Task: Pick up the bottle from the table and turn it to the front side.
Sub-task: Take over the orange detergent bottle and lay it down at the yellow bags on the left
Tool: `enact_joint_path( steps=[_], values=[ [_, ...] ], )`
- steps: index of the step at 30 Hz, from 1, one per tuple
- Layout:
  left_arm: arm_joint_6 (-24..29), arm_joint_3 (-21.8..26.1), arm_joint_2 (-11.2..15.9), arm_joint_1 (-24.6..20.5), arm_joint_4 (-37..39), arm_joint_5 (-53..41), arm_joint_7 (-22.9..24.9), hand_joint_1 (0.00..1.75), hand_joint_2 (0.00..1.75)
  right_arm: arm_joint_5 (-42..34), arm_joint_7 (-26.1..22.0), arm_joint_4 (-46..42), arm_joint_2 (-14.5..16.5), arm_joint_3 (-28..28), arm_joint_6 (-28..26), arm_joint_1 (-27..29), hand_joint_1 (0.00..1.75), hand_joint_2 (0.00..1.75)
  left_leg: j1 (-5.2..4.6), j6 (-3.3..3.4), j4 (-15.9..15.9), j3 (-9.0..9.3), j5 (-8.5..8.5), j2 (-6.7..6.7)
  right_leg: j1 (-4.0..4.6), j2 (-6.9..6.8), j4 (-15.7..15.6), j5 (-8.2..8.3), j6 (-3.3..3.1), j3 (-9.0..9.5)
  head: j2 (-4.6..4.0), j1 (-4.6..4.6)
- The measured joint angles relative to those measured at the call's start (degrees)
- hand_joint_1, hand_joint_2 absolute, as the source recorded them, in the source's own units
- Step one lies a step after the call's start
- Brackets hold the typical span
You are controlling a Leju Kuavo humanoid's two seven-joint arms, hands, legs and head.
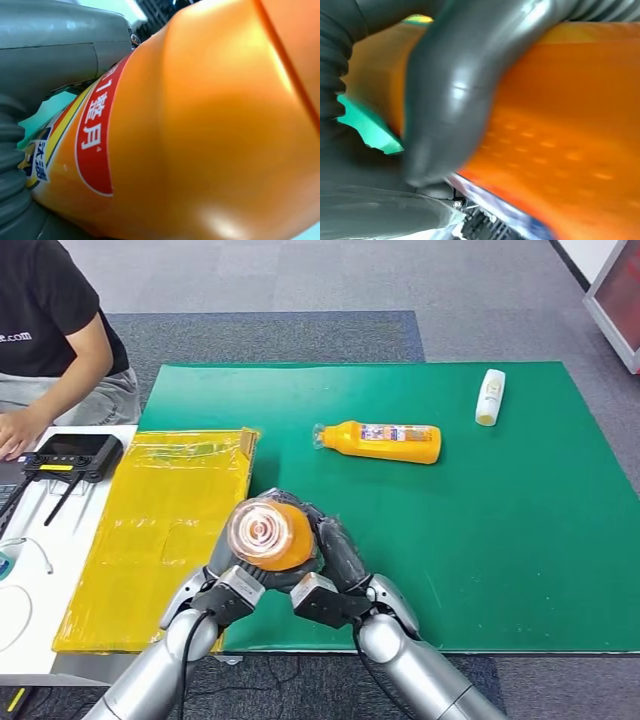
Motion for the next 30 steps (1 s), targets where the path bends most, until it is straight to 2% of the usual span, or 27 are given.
enact_joint_path(
  steps=[10, 19, 23, 26, 27, 30],
  values=[
    [2.4, -0.9, 5.7, -0.7, -0.1, -11.2, 3.3, 1.75, 1.75, 0.1, 1.0, 1.9, 1.3, 0.0, -0.2, 1.3, 0.00, 1.75, 0.01, -0.02, 0.0, -0.03, 0.03, 0.01, 0.02, 0.01, 0.0, 0.01, -0.02, -0.04, -0.01, -0.01],
    [2.6, -0.9, 7.2, -0.6, -0.6, -13.3, 4.0, 1.75, 1.75, 1.4, 1.0, 3.1, 1.8, -0.1, -0.4, 1.4, 0.00, 1.75, 0.00, -0.02, 0.0, -0.05, 0.02, 0.01, 0.00, 0.01, 0.0, 0.01, -0.02, -0.05, -0.01, -0.01],
    [3.3, -0.6, 7.6, 0.2, -1.7, -13.3, 4.1, 1.75, 1.75, 3.3, 1.3, 3.3, 2.0, -0.1, -2.7, 1.5, 0.00, 1.75, 0.00, -0.02, 0.0, -0.05, 0.02, 0.01, 0.01, 0.01, 0.0, 0.01, -0.02, -0.07, 0.01, -0.01],
    [4.3, 0.0, 7.8, 1.4, -3.1, -12.5, 4.0, 1.75, 1.75, 5.1, 1.9, 3.5, 2.2, -0.3, -6.7, 1.8, 0.00, 0.44, 0.00, -0.02, 0.0, -0.05, 0.02, 0.02, 0.01, 0.02, 0.0, 0.00, -0.02, -0.08, 0.00, -0.01],
    [4.5, 0.3, 7.8, 1.9, -3.7, -12.1, 3.9, 1.75, 1.75, 5.5, 2.1, 3.6, 2.4, -0.4, -8.1, 2.0, 0.00, 0.44, 0.00, -0.02, 0.0, -0.05, 0.02, 0.02, 0.01, 0.02, 0.0, 0.00, -0.02, -0.09, -0.01, -0.01],
    [5.1, 1.5, 7.9, 4.0, -5.6, -10.6, 3.3, 1.75, 1.75, 4.3, 2.1, 3.7, 3.0, -1.4, -11.0, 3.0, 0.00, 1.75, 0.01, -0.03, 0.0, -0.06, 0.01, 0.02, 0.02, 0.02, 0.0, -0.01, -0.03, -0.10, -0.01, -0.01]
  ],
)
